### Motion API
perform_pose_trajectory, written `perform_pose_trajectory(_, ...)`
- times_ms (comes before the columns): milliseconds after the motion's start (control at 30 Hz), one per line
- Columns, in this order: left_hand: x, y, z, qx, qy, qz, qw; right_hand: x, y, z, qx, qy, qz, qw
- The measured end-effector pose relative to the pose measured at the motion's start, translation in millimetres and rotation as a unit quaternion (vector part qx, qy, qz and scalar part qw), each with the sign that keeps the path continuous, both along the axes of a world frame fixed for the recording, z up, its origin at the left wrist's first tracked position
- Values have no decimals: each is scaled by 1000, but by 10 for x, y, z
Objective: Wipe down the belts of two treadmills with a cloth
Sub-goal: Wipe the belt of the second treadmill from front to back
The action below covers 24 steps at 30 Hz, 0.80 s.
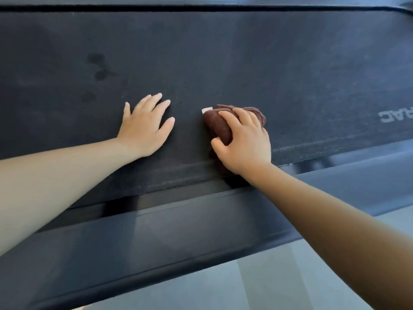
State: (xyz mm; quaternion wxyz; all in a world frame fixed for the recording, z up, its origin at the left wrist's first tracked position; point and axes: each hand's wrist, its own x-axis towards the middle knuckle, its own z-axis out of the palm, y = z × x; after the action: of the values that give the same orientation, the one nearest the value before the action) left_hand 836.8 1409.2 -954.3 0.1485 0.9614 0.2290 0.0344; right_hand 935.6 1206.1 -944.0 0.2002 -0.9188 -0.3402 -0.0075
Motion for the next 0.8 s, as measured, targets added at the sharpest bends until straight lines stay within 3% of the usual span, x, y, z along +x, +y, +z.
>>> perform_pose_trajectory(200, 229, -322, -38, 24, 29, 41, 998, 70, -58, 69, -12, 10, -5, 1000)
perform_pose_trajectory(467, -304, 305, -8, 24, -7, -67, 997, -245, 205, 114, -12, 26, 52, 998)
perform_pose_trajectory(667, -473, 896, -39, 20, -15, 2, 1000, -538, 830, 79, -9, 29, 114, 993)
perform_pose_trajectory(800, -432, 1308, -66, 28, -16, 27, 999, -495, 1427, 41, -29, 29, 69, 997)
